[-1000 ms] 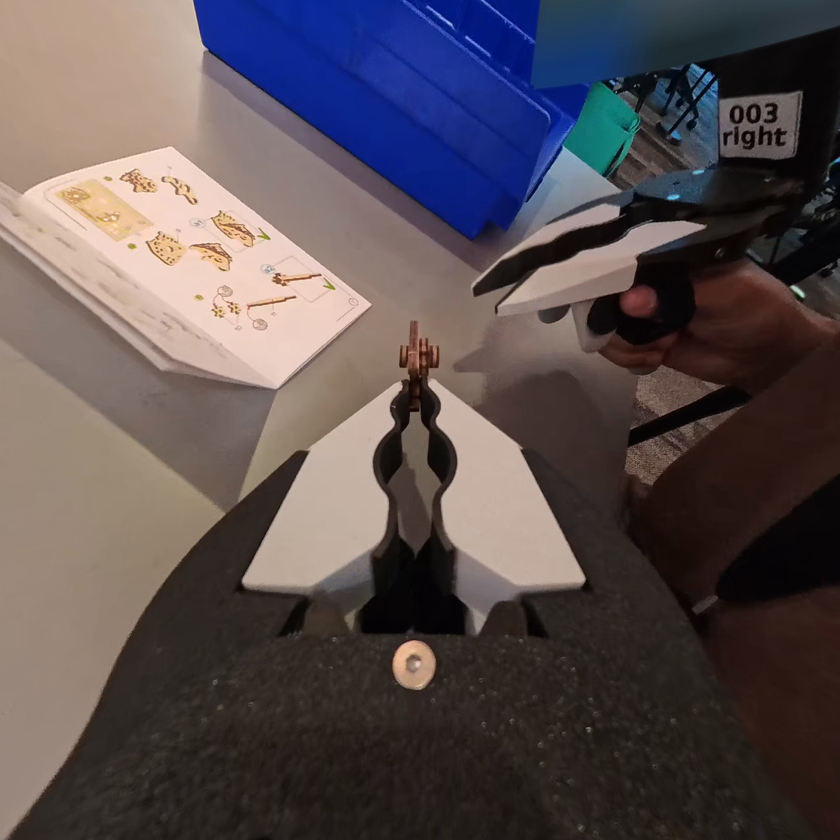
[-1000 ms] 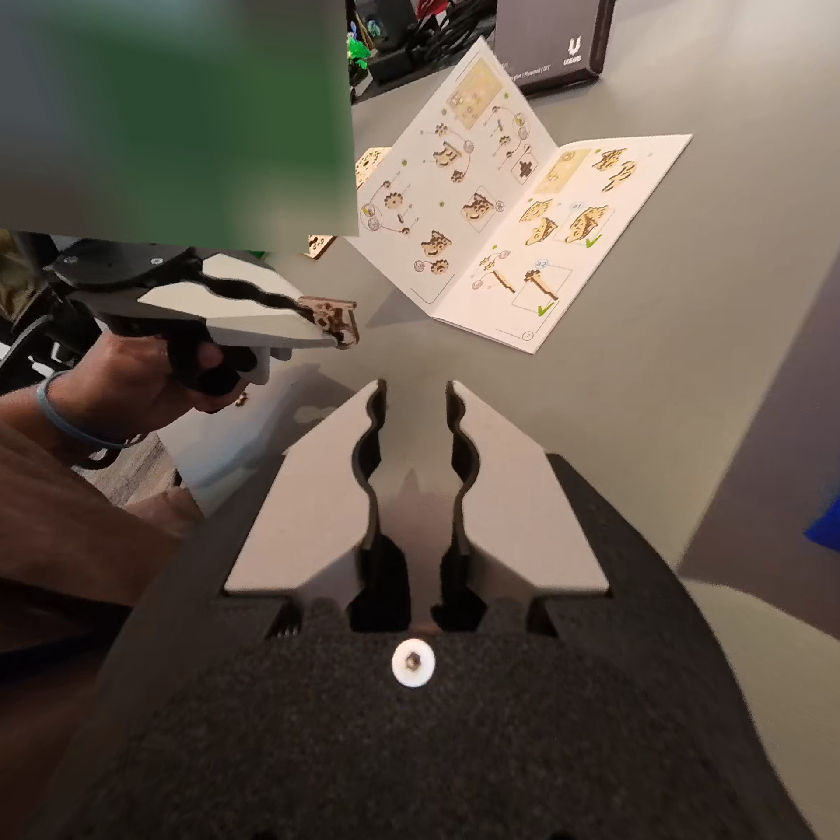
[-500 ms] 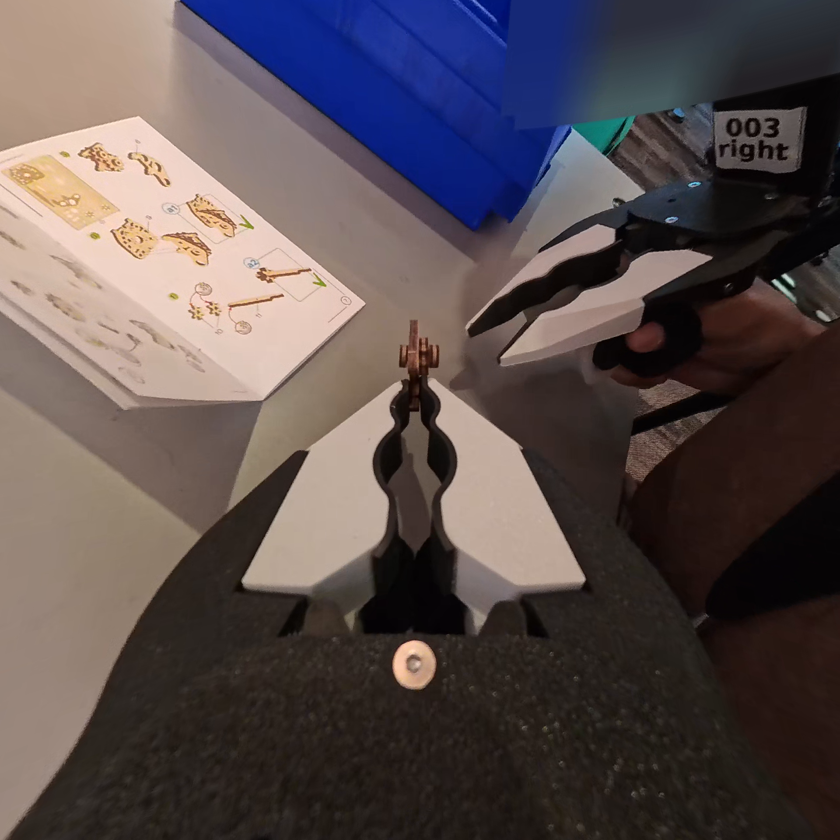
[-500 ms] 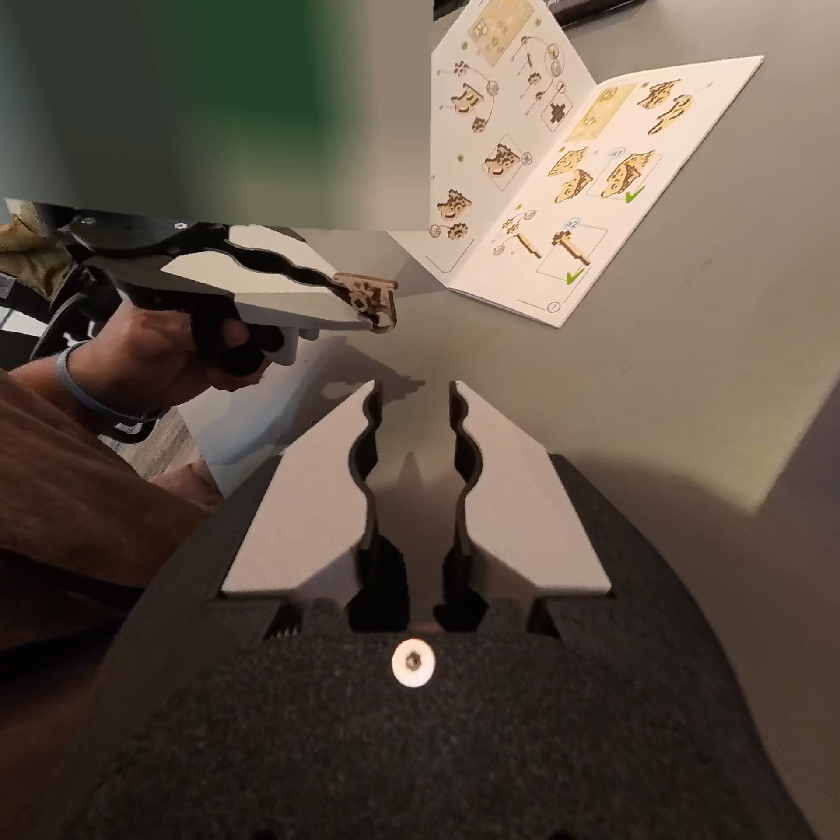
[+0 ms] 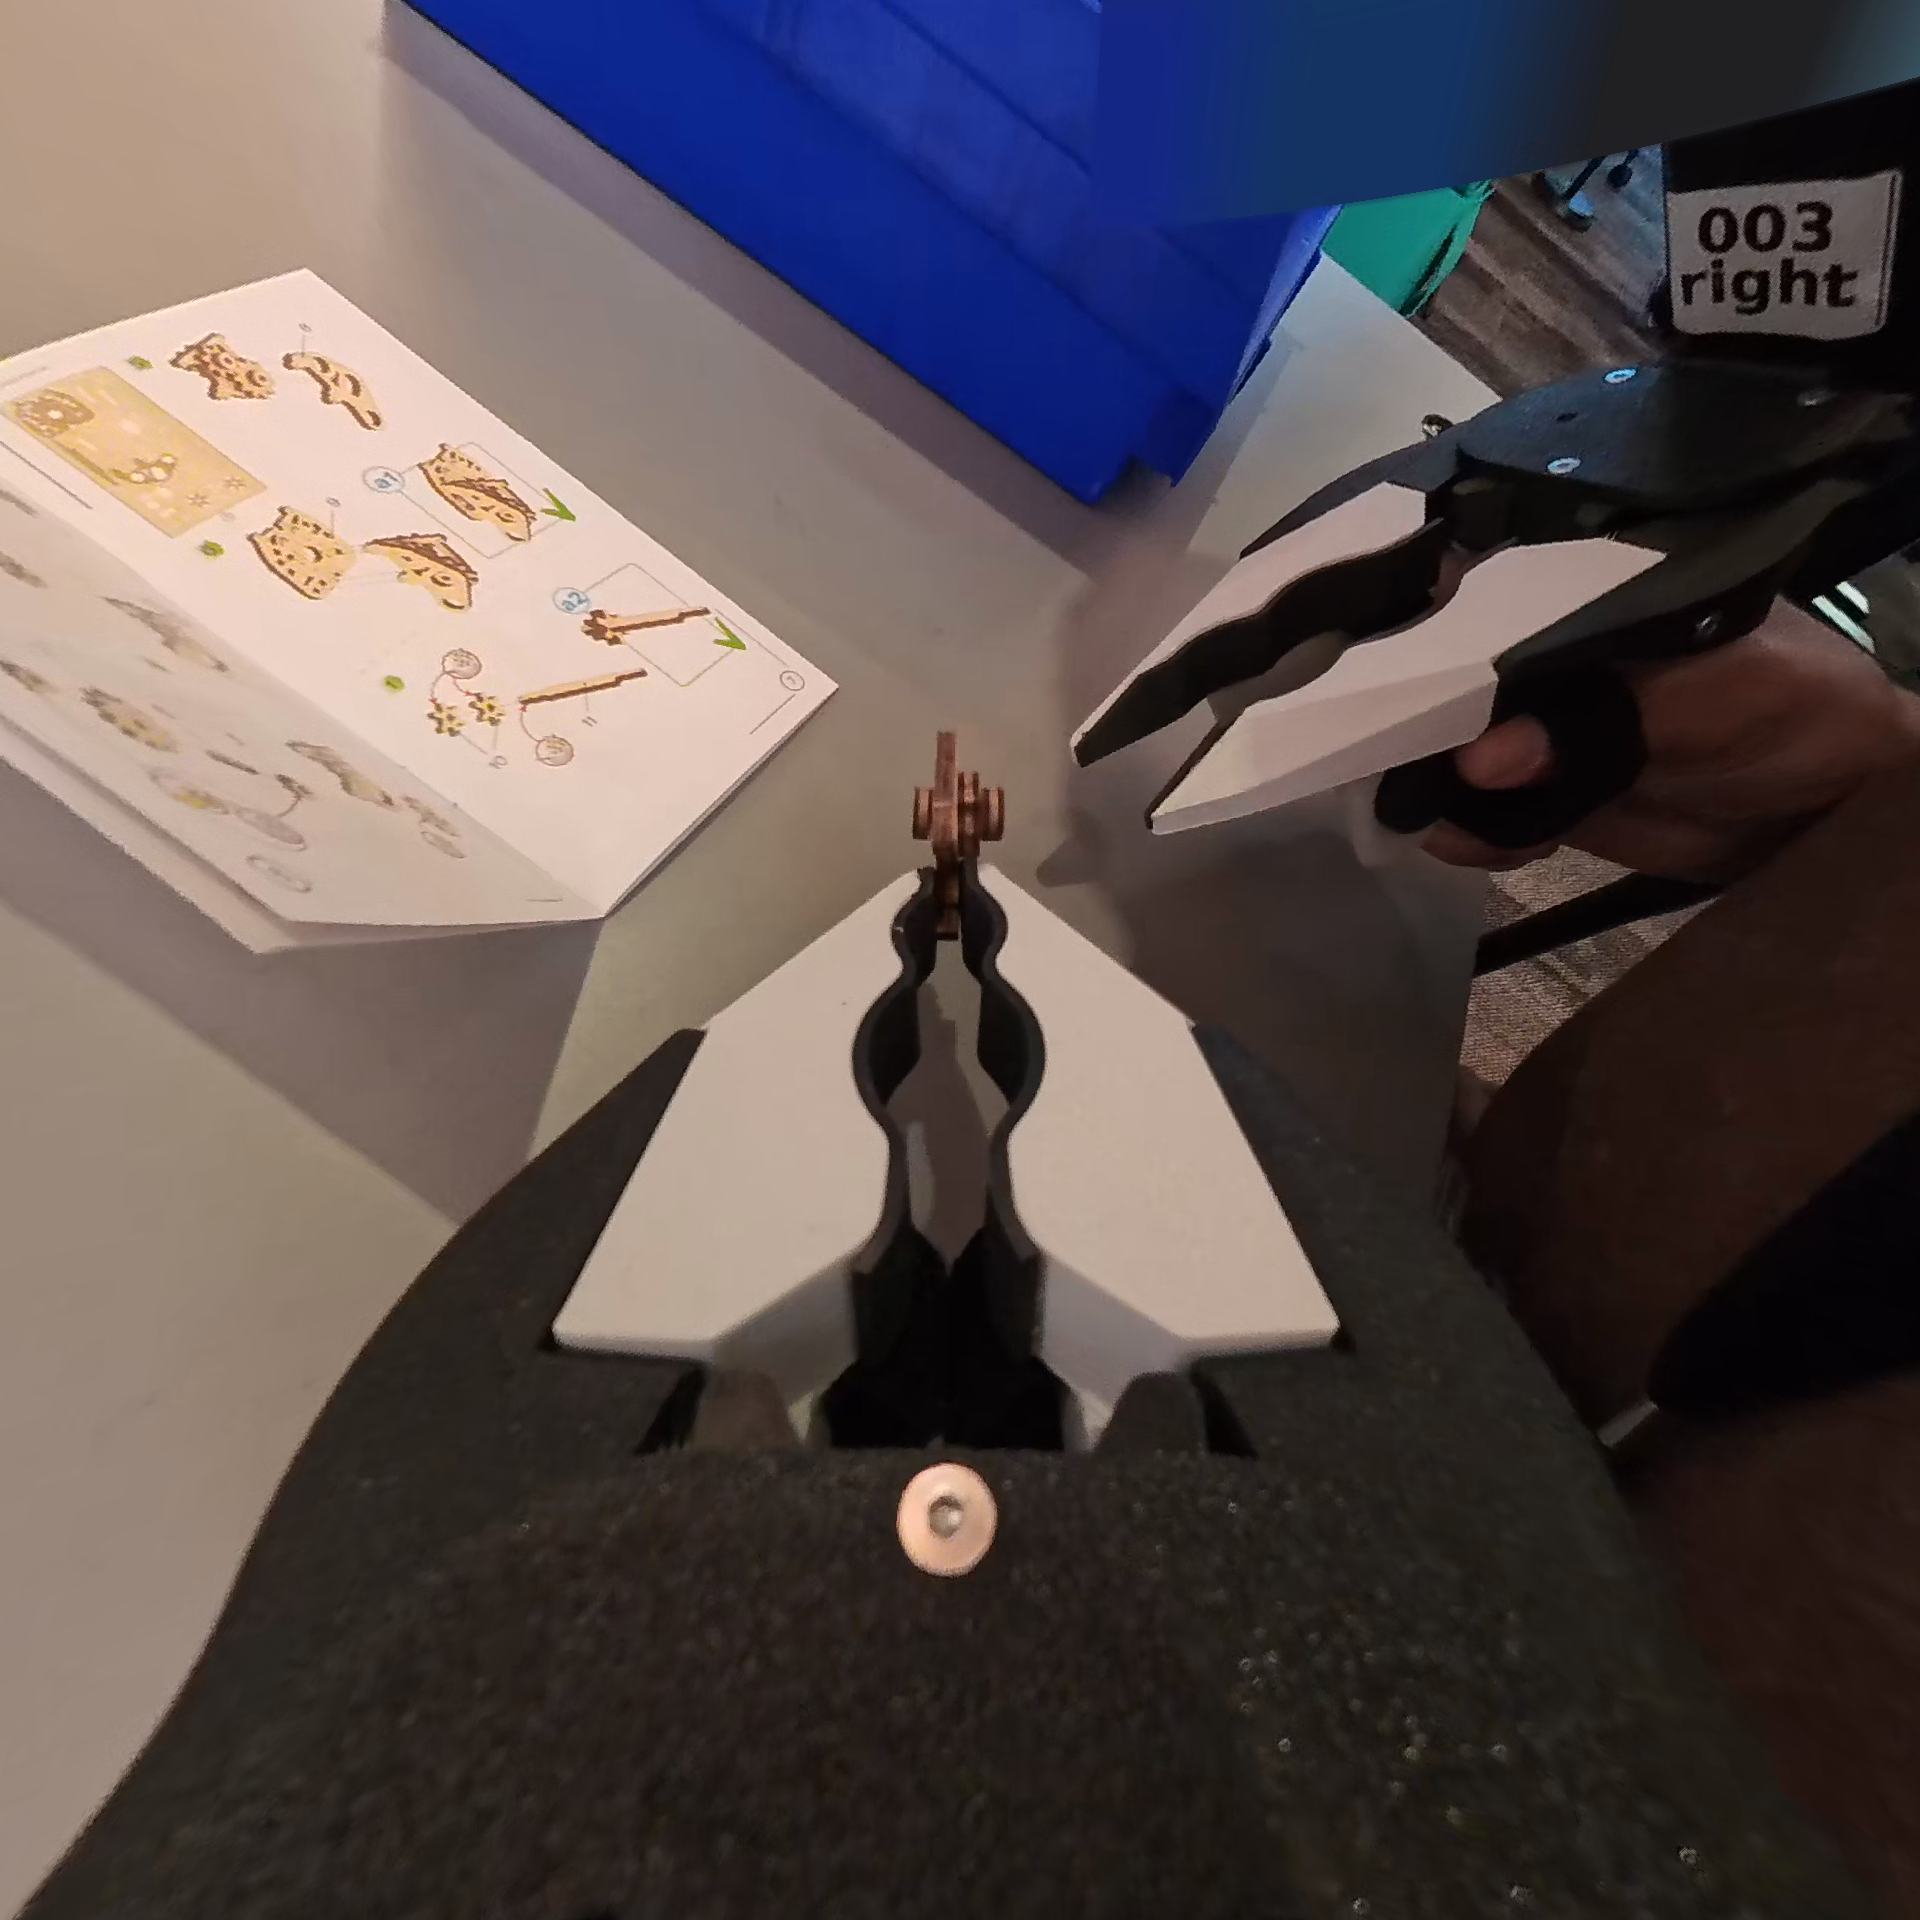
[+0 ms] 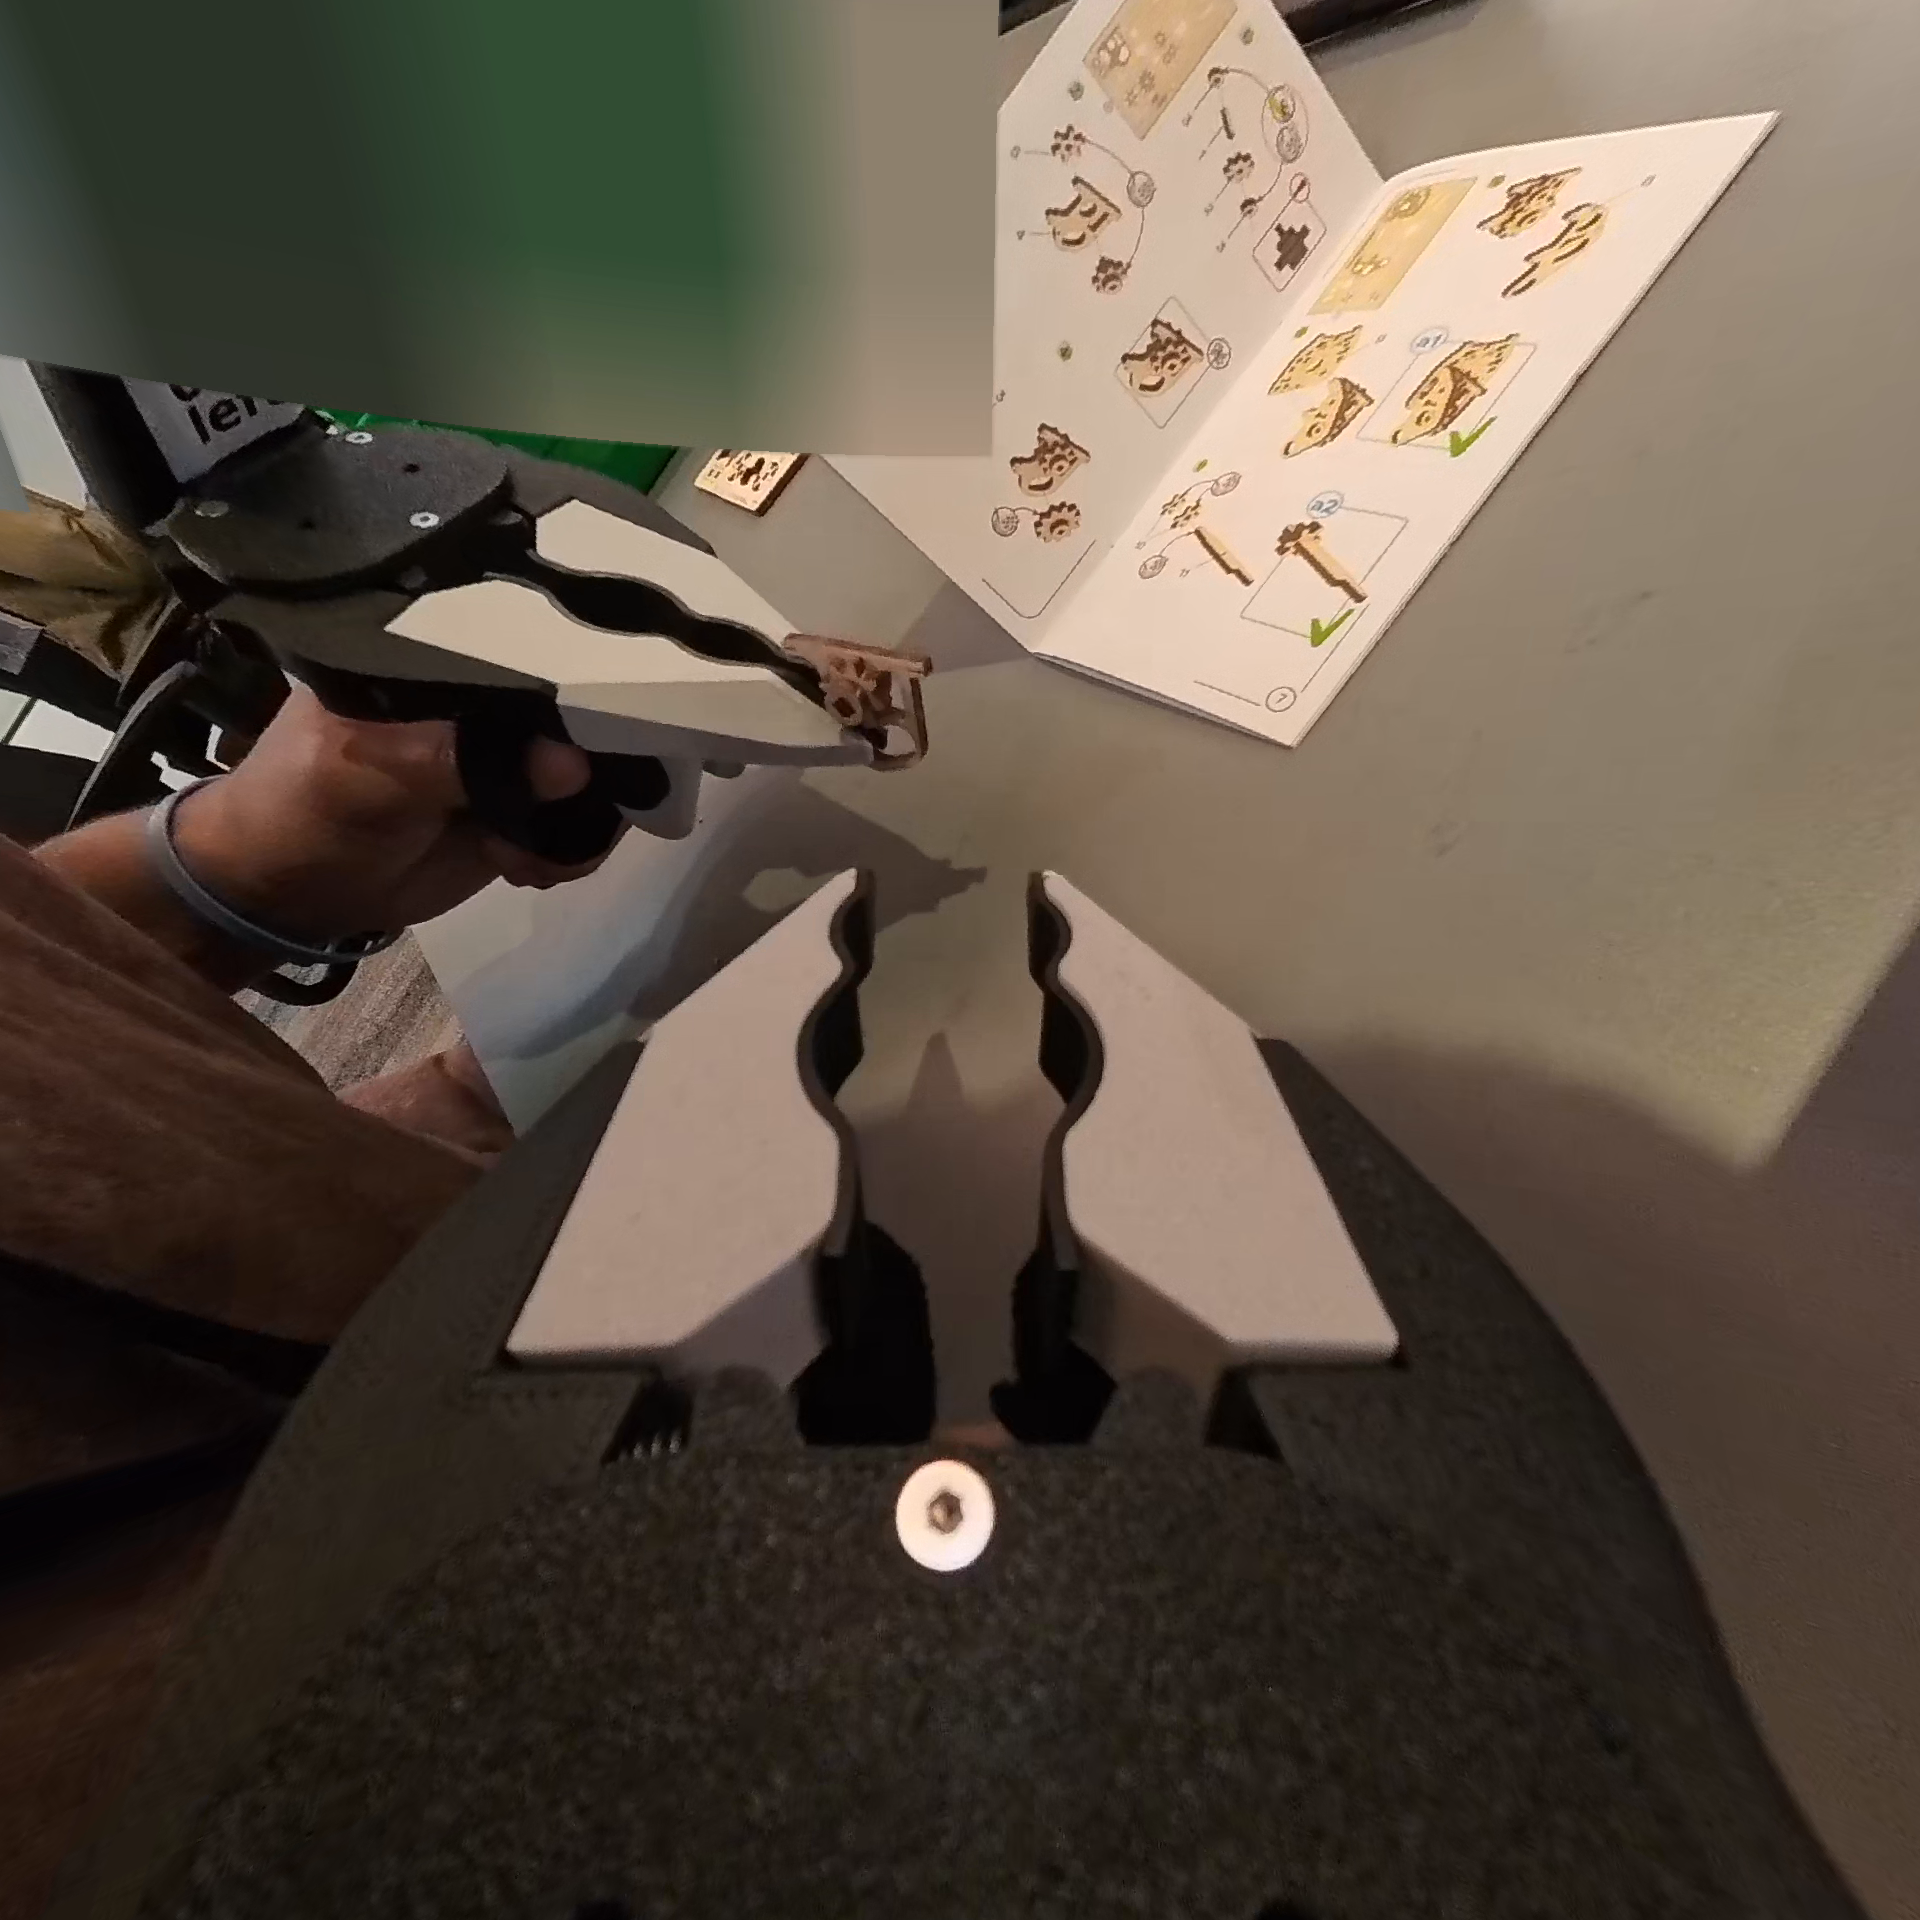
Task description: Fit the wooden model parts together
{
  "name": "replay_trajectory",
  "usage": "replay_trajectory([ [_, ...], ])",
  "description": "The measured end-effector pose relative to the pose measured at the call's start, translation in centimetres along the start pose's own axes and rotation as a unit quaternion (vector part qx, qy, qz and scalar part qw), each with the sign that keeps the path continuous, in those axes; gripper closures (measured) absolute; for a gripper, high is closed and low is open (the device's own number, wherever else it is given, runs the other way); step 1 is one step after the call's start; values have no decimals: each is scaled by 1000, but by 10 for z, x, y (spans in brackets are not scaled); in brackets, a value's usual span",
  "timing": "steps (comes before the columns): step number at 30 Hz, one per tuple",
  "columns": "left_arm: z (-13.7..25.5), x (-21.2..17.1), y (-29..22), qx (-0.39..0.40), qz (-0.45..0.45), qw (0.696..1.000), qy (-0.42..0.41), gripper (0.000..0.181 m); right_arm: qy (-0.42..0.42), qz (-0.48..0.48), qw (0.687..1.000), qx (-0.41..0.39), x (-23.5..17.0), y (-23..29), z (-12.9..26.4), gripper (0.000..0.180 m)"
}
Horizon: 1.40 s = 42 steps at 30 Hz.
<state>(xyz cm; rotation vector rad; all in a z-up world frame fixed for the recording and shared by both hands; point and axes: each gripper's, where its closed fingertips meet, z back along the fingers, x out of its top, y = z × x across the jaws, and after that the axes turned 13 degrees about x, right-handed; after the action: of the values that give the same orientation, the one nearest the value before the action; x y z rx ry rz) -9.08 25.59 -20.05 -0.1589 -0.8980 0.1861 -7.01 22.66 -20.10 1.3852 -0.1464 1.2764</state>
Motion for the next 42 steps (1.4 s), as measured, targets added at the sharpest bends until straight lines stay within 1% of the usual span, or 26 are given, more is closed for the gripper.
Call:
replay_trajectory([
  [16,-2,1,1,11,-19,1000,0,180,0,-7,1000,4,-1,0,-1,151],
  [19,0,0,4,31,-49,998,1,180,1,-5,1000,5,-1,1,-2,151],
  [22,5,-8,15,86,-134,987,15,180,6,2,1000,5,-2,4,-3,151],
  [24,12,-17,27,140,-234,962,27,180,9,10,1000,6,-2,8,-5,151],
  [25,16,-22,32,168,-293,940,33,180,11,16,1000,7,-2,11,-6,151],
  [27,25,-31,40,217,-405,887,45,180,11,27,999,22,-1,20,-11,151],
  [29,34,-38,42,247,-477,842,49,180,6,29,998,57,0,37,-19,151],
  [31,43,-41,39,269,-514,814,40,180,-1,21,995,99,1,57,-28,151],
  [32,49,-41,38,279,-523,805,31,180,-2,20,994,112,0,64,-33,150],
  [35,66,-38,35,308,-543,781,3,180,15,39,993,107,-7,72,-48,146],
  [38,82,-34,30,329,-575,748,-31,180,41,64,992,103,-16,80,-66,139],
  [41,94,-34,24,339,-604,719,-56,180,29,63,988,137,-13,102,-77,135],
  [42,98,-35,23,345,-614,708,-61,180,21,65,988,137,-11,106,-80,133],
])
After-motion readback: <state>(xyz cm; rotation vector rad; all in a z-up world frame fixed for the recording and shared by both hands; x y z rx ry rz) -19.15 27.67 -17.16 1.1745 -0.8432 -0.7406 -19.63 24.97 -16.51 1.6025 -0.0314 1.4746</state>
